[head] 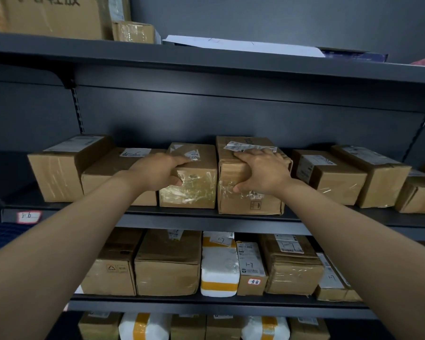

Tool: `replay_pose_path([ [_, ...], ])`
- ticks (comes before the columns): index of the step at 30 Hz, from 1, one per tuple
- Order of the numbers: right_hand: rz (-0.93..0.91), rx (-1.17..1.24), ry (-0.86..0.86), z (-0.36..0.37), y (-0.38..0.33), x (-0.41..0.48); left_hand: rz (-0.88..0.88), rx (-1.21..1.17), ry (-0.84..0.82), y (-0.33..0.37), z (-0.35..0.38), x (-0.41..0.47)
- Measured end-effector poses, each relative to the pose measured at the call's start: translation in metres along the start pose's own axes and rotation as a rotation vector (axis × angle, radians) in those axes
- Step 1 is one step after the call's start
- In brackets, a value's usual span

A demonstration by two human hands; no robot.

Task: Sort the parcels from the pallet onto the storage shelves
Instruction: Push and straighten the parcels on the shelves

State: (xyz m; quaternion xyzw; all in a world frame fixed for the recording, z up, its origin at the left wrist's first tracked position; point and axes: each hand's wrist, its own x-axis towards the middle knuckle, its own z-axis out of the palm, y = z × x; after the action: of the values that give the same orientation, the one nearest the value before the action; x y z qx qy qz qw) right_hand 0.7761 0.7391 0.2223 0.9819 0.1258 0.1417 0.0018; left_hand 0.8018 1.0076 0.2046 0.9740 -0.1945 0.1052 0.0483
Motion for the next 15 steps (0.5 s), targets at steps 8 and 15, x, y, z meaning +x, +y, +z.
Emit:
replay_pose_path([
  [8, -0.004, -0.012, 0.003, 0.0015, -0.0025, 0.0039, 0.022, -0.002, 0.006, -0.0031, -0.0032, 0.0000],
  [15, -0.006, -0.034, -0.007, 0.0024, -0.0028, 0.0036, 0.029, -0.002, -0.001, -0.0020, -0.0038, -0.0008],
])
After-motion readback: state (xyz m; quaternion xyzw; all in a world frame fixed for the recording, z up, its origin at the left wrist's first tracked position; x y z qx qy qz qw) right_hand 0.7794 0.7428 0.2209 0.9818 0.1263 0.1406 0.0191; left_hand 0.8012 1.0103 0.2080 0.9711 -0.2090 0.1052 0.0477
